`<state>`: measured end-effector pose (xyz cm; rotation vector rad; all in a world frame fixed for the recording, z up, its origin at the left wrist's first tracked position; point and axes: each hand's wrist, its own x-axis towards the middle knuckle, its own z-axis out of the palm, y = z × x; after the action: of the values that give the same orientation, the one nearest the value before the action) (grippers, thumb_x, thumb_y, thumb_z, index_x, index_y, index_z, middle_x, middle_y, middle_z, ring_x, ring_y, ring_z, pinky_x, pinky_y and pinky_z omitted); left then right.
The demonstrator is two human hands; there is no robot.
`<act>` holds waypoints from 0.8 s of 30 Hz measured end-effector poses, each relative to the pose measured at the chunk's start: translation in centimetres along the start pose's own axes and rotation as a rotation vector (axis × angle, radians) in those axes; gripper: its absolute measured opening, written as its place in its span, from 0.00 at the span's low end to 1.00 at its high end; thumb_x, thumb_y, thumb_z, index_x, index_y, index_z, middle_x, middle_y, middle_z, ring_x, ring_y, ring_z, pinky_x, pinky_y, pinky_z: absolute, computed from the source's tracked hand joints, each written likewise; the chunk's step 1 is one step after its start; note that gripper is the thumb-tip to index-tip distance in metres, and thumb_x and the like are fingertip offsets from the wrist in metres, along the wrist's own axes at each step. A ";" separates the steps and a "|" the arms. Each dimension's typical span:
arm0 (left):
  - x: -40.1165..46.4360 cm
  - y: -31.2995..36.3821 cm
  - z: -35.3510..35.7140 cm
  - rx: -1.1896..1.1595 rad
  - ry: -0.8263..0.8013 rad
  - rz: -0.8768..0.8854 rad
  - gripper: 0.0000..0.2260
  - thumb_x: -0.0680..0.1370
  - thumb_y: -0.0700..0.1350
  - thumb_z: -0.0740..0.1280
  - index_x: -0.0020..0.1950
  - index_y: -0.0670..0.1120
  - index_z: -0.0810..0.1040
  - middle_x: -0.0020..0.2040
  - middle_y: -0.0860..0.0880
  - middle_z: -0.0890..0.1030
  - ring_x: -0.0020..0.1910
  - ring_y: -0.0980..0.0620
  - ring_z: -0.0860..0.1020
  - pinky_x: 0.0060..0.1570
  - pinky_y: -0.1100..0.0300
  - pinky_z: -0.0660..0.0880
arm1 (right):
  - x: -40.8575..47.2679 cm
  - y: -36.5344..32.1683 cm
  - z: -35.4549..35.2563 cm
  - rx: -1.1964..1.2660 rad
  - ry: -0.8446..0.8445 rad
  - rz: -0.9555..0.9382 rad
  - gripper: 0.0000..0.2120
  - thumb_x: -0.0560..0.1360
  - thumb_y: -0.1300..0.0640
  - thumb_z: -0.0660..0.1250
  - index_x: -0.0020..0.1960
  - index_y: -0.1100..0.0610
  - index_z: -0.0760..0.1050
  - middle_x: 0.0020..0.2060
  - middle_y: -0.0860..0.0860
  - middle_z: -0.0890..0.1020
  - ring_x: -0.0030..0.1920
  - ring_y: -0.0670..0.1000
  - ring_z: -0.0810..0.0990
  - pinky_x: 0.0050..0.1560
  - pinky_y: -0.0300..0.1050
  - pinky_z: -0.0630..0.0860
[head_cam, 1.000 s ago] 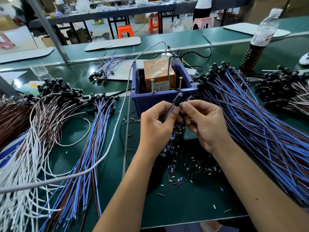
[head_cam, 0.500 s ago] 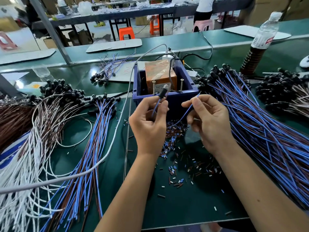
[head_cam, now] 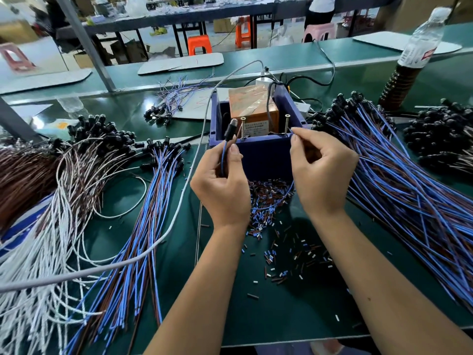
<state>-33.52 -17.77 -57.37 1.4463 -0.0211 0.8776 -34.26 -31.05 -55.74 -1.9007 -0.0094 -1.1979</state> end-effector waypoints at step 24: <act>-0.3 0.5 0.0 0.008 0.008 -0.070 0.07 0.80 0.38 0.68 0.50 0.48 0.84 0.39 0.53 0.82 0.37 0.63 0.77 0.41 0.72 0.72 | -0.4 -0.3 -0.1 0.019 -0.008 -0.010 0.08 0.81 0.63 0.70 0.55 0.62 0.87 0.46 0.52 0.88 0.46 0.46 0.85 0.50 0.36 0.80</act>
<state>-33.97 -18.00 -57.03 1.4423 0.0389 0.8273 -34.65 -30.81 -55.81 -1.8907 -0.0343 -1.1927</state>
